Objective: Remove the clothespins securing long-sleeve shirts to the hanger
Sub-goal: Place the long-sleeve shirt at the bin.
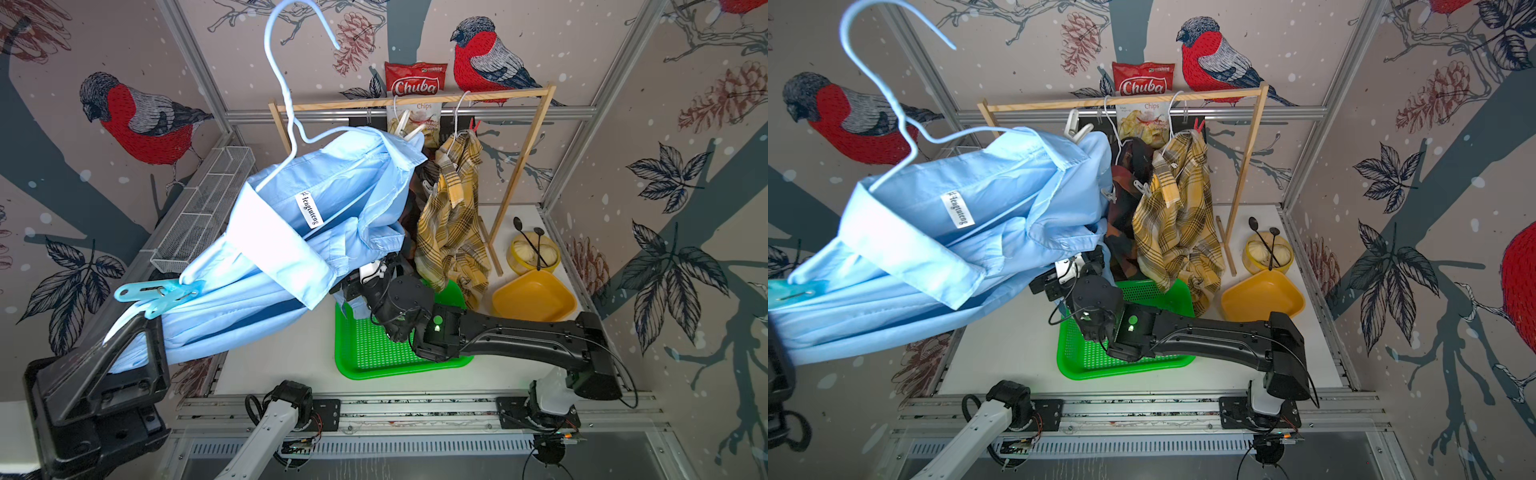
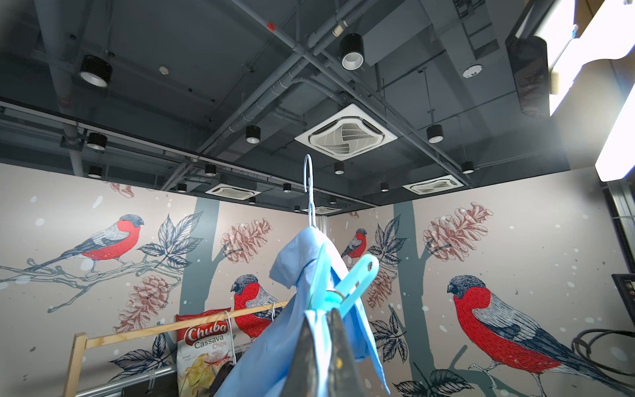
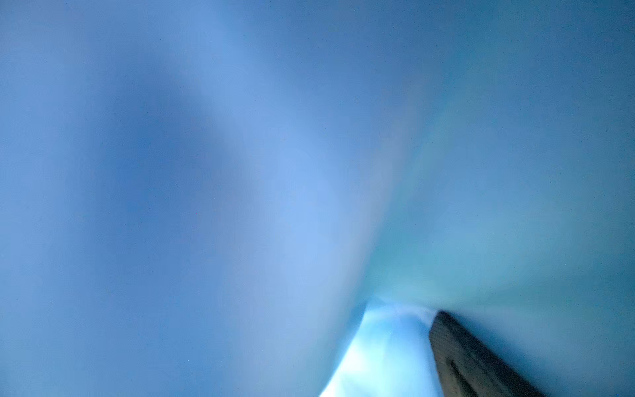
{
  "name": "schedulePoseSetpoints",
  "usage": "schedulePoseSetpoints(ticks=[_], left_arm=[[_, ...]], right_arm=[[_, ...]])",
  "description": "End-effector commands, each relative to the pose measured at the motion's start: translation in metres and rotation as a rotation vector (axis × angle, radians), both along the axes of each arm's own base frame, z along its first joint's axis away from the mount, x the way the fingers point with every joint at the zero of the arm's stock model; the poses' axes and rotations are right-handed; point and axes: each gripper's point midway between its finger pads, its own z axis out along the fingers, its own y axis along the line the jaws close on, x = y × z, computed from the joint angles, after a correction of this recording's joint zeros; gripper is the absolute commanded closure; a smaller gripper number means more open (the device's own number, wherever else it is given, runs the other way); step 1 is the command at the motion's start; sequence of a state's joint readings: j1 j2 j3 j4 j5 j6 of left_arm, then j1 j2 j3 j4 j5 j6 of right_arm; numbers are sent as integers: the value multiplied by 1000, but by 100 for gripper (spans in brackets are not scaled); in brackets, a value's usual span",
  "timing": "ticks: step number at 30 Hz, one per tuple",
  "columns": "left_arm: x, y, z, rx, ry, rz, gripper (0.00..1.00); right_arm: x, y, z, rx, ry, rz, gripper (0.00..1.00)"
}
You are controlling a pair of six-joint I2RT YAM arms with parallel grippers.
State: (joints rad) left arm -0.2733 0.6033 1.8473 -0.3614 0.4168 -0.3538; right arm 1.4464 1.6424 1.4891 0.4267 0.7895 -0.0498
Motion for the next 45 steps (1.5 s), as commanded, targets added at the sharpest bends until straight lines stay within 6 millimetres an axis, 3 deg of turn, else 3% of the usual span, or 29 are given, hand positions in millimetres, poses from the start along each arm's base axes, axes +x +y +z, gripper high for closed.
schedulePoseSetpoints(ticks=[1,4,12,20,27,32,35,40,45], left_arm=[[3,-5,-1,-2,-6,-45,100],[29,-15,-21,16,67,-69,100],[88,-39,-89,58,248,-124,100],[138,-62,-175,132,384,-165,100],[176,-78,-250,219,480,-170,100],[189,-80,-284,219,526,-160,100],[195,-76,-292,208,541,-123,100],[186,-66,-268,167,474,-82,100],[165,-57,-230,129,381,-70,100]], right_arm=[[-5,-24,3,65,29,-54,0],[-7,-33,-22,49,99,-44,0],[10,-64,-122,-37,260,-129,0],[37,-85,-211,-99,436,-149,0],[44,-88,-258,-148,538,-85,0],[20,-73,-277,-204,596,74,0],[6,-68,-280,-243,621,143,0],[-10,-66,-264,-256,619,229,0],[-11,-75,-228,-202,589,259,0]])
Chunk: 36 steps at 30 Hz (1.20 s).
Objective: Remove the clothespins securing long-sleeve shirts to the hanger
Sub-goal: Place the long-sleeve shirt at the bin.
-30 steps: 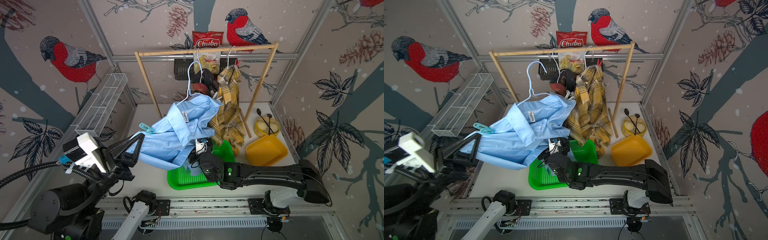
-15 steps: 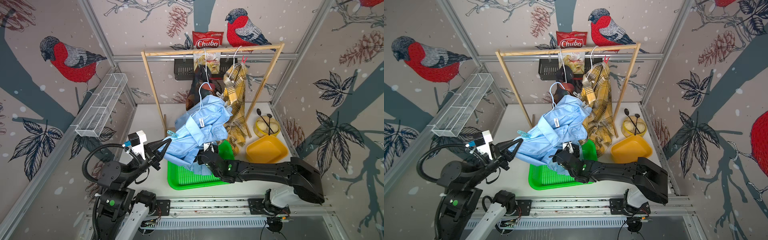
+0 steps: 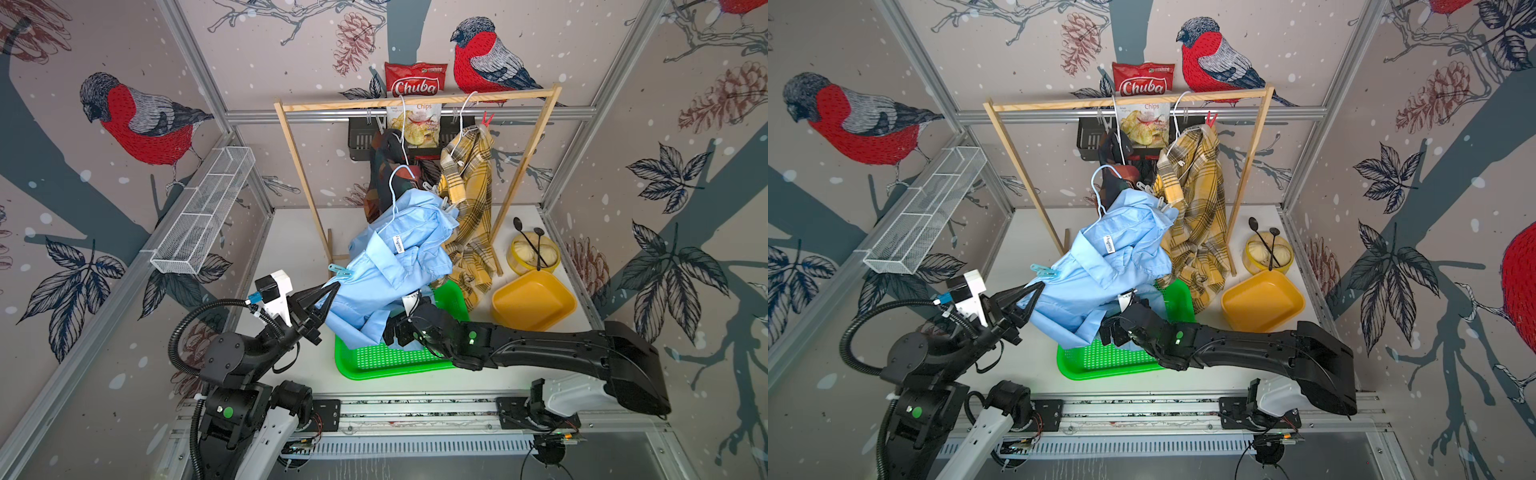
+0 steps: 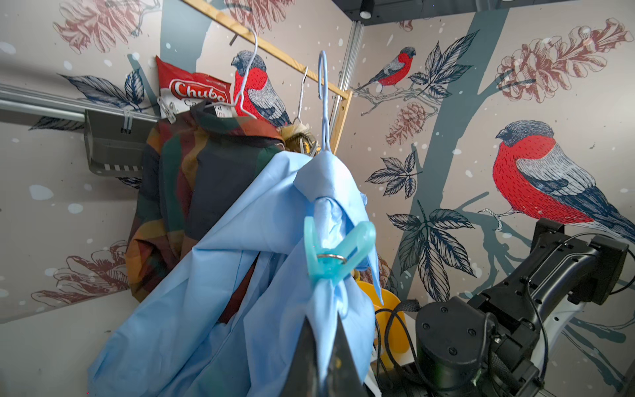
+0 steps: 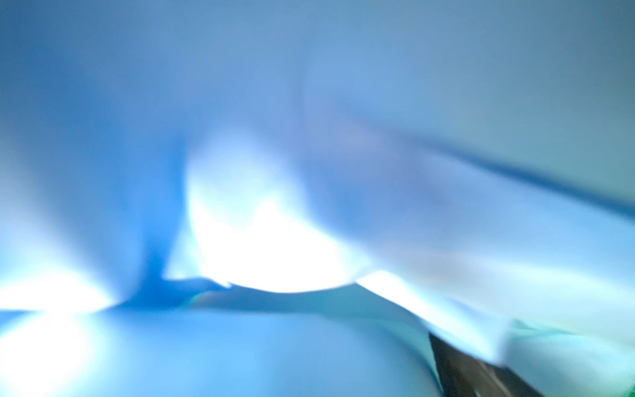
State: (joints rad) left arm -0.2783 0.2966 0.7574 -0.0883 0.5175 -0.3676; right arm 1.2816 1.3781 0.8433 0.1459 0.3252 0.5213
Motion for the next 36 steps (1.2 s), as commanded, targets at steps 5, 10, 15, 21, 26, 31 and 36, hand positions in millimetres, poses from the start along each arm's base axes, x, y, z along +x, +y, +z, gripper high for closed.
schedulePoseSetpoints(ticks=[5,10,15,21,26,31,36], left_arm=[[-40,12,70,-66,-191,0,100],[-60,10,90,-66,-242,-52,100],[-65,0,90,-59,-238,-132,100],[-60,-13,78,-73,-197,-228,100],[-46,-24,56,-72,-133,-287,100],[-29,-32,38,-49,-83,-292,100],[-8,-41,14,-31,-18,-309,100]], right_arm=[[3,-17,47,90,-18,21,0],[11,-47,84,172,-41,-27,0],[32,-104,117,271,-68,-199,0],[57,-191,135,338,-82,-465,0],[69,-230,142,362,-89,-578,0],[79,-246,135,337,-72,-634,0],[95,-280,128,348,-30,-755,0]])
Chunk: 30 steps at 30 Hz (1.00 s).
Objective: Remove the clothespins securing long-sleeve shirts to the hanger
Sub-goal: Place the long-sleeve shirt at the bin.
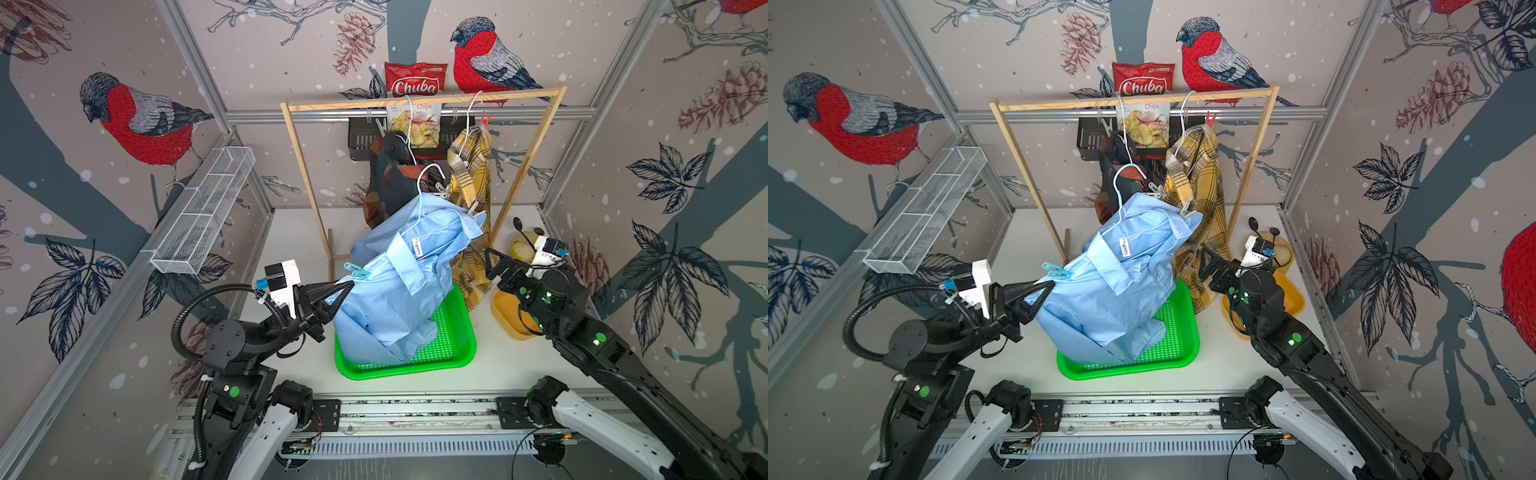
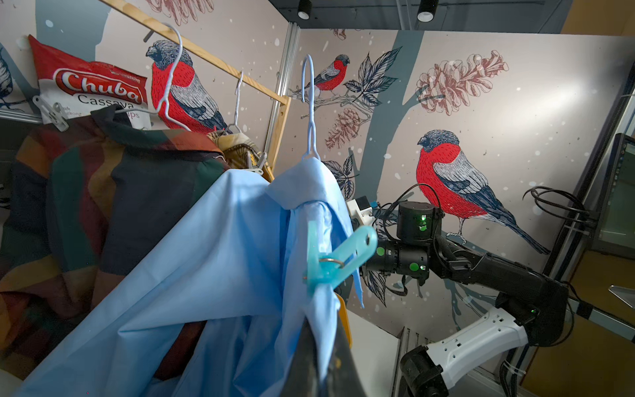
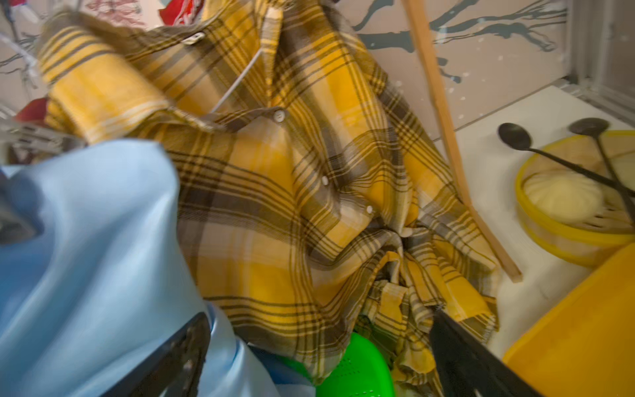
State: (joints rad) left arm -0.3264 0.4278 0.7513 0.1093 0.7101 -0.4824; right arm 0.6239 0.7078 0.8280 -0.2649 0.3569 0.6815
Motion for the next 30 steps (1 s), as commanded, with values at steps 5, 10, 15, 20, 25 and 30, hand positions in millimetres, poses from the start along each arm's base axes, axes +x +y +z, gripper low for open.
schedulePoseSetpoints(ticks=[5,10,15,20,25,30], left_arm=[[16,-17,-26,33,24,-61,100],[27,-34,-47,89,50,-53,100],[40,-58,-67,151,83,-43,100],[58,-71,-76,216,97,1,100],[70,-97,-93,324,97,47,100],[83,-113,-113,432,81,106,100]], right_arm=[[17,-43,-4,99,51,-102,0],[31,-58,-13,150,74,-115,0],[41,-61,-17,167,78,-114,0],[49,-64,-21,169,81,-120,0],[60,-66,-35,204,111,-90,0],[66,-70,-42,208,122,-84,0]])
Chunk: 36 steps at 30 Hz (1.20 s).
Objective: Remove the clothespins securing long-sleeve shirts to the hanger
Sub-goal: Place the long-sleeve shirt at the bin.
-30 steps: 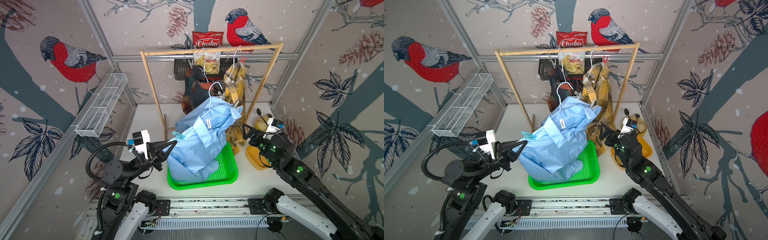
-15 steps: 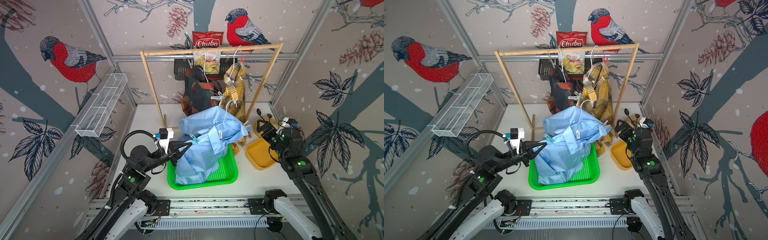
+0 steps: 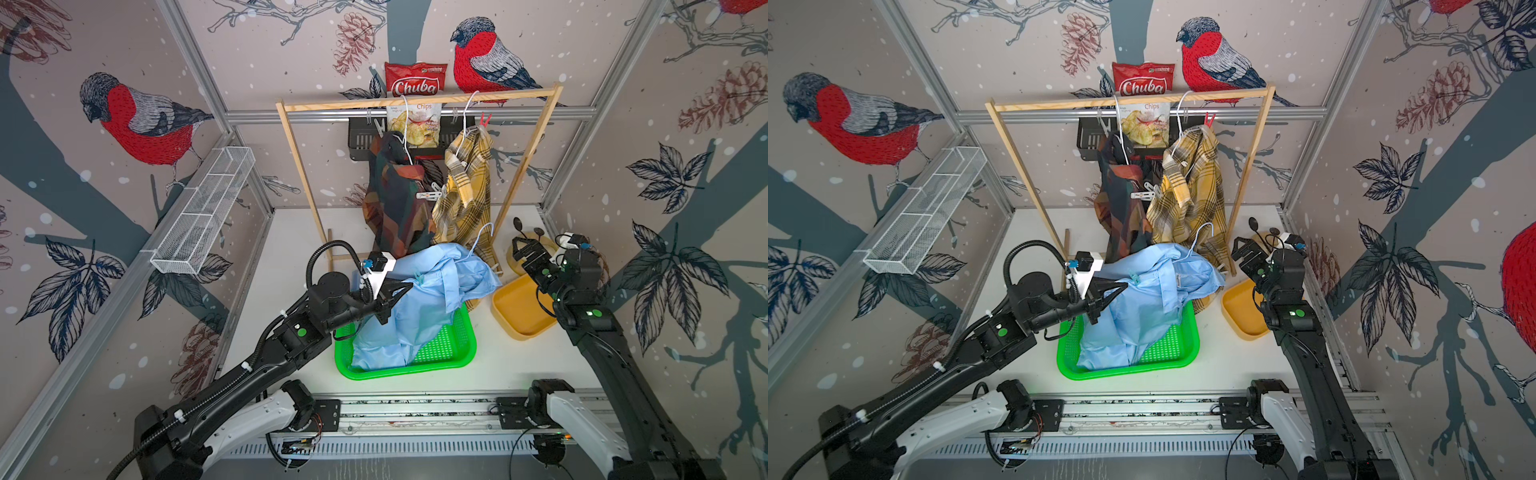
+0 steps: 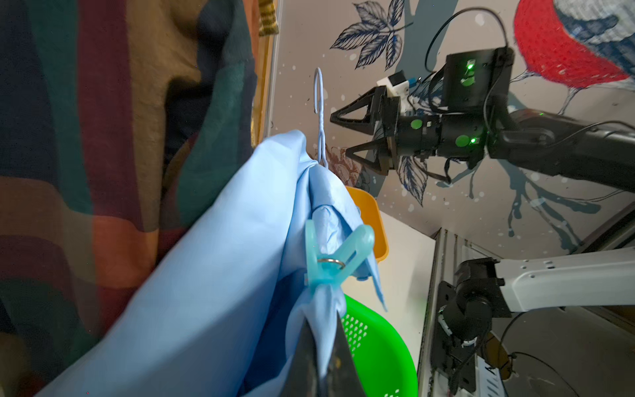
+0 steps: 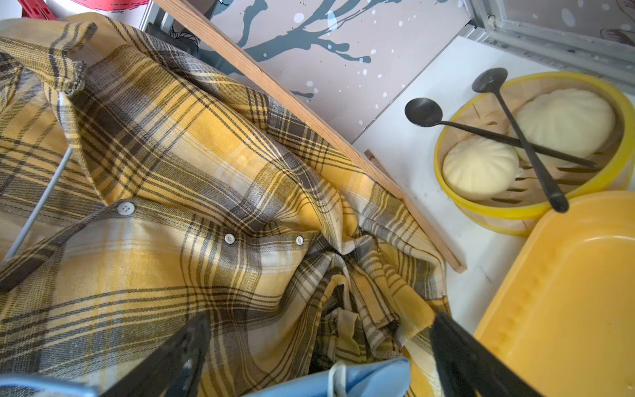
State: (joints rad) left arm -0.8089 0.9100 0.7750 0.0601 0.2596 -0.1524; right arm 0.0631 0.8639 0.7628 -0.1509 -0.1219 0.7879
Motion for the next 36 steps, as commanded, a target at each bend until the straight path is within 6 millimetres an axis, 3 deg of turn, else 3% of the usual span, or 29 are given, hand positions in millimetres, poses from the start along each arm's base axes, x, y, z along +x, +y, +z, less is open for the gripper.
schedulePoseSetpoints(ticks=[1,4,12,17,28,36], left_arm=[[19,1,0,72,-97,102,100],[19,-3,-8,115,-146,121,100],[13,-10,-2,177,-294,145,100],[-11,-21,-20,272,-413,117,100],[-35,-14,-50,358,-542,158,100],[-45,-18,-63,370,-560,134,100]], right_arm=[[5,6,9,20,-45,41,0],[6,7,-1,28,-25,58,0],[7,12,-45,65,77,124,1],[8,23,-64,96,123,188,4],[20,48,-108,227,210,286,14],[32,66,-115,304,233,334,19]])
